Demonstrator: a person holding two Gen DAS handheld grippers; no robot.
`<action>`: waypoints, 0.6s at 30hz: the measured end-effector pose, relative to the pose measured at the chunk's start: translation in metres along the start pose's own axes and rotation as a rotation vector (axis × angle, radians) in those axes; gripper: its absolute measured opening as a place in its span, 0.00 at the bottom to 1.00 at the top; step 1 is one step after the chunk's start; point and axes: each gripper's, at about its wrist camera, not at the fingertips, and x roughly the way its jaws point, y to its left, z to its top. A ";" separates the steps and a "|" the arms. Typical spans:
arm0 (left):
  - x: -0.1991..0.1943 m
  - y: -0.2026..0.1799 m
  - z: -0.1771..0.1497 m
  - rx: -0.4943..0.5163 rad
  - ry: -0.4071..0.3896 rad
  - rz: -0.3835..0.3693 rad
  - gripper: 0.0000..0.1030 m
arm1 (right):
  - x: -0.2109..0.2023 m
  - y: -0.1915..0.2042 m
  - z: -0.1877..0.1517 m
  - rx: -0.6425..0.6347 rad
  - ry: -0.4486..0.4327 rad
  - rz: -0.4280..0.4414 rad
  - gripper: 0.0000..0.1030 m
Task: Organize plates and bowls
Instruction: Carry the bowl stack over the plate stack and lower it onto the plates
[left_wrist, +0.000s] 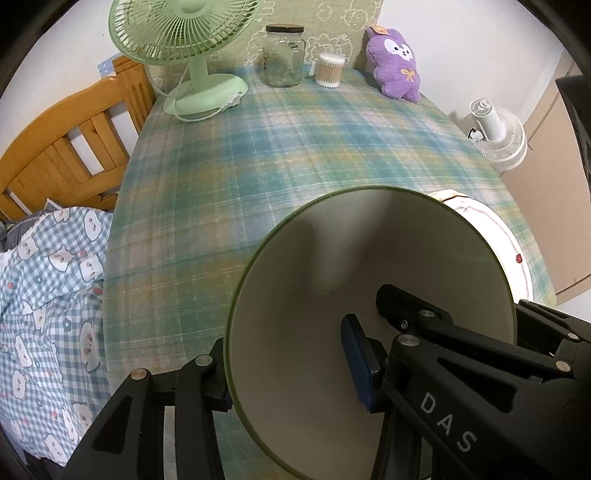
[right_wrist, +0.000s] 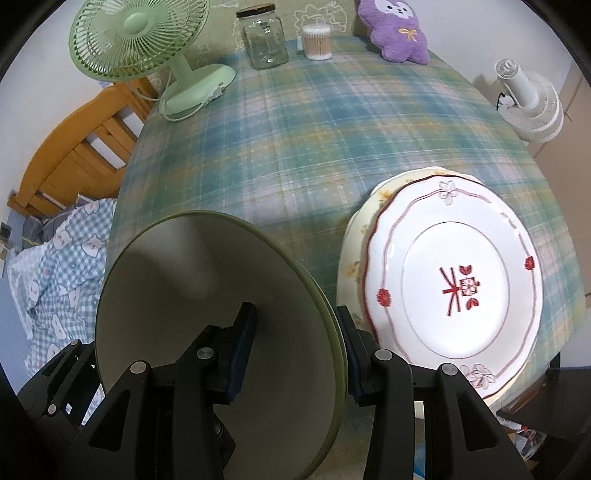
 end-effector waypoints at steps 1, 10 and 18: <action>-0.002 -0.002 0.000 0.002 -0.005 0.001 0.46 | -0.003 -0.002 0.000 -0.001 -0.006 0.002 0.45; -0.019 -0.032 0.010 -0.009 -0.061 0.033 0.46 | -0.027 -0.024 0.010 -0.034 -0.055 0.029 0.45; -0.028 -0.066 0.021 -0.053 -0.103 0.065 0.46 | -0.046 -0.055 0.025 -0.082 -0.084 0.055 0.45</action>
